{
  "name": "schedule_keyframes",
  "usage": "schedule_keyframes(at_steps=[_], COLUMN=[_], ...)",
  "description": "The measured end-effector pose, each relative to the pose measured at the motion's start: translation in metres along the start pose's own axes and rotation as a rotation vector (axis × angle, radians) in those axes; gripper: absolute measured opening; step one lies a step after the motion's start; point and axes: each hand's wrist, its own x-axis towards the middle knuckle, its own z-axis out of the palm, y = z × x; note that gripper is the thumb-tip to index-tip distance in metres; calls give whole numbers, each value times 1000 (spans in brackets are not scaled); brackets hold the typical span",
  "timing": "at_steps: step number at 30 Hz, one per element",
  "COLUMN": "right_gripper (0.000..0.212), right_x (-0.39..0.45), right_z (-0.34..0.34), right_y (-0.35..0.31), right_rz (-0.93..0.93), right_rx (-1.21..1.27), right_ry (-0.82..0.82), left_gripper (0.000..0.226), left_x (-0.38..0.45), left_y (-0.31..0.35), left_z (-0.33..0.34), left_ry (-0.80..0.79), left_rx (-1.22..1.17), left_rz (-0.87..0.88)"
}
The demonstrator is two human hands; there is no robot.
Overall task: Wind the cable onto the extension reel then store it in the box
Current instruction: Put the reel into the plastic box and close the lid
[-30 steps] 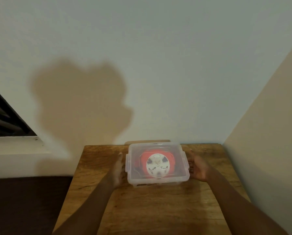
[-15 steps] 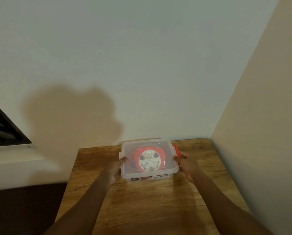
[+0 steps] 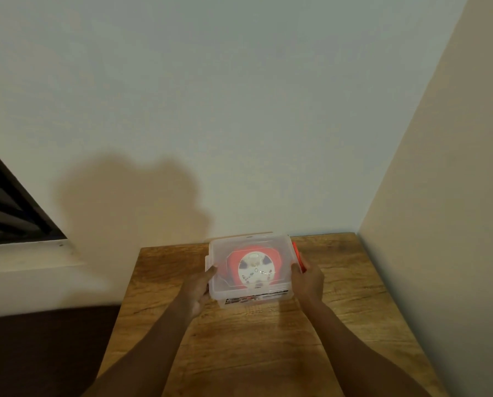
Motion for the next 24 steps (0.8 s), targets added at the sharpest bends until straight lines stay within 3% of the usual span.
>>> schedule_keyframes(at_steps=[4, 7, 13, 18, 24], right_gripper=[36, 42, 46, 46, 44], right_x=[-7, -8, -7, -8, -8], right_z=[-2, -2, -1, 0, 1], right_y=[4, 7, 10, 12, 12], right_rz=[-96, -64, 21, 19, -20], right_rx=[-51, -19, -3, -9, 2], right_ry=[-35, -69, -107, -100, -94], left_gripper=[21, 28, 13, 37, 18], left_x=[-7, -8, -8, -18, -17], left_y=[0, 2, 8, -4, -10], left_z=[-6, -10, -15, -10, -2], left_ry=[-35, -22, 46, -44, 97], left_rx=[8, 48, 144, 375, 637], left_rz=[-59, -67, 110, 219, 439])
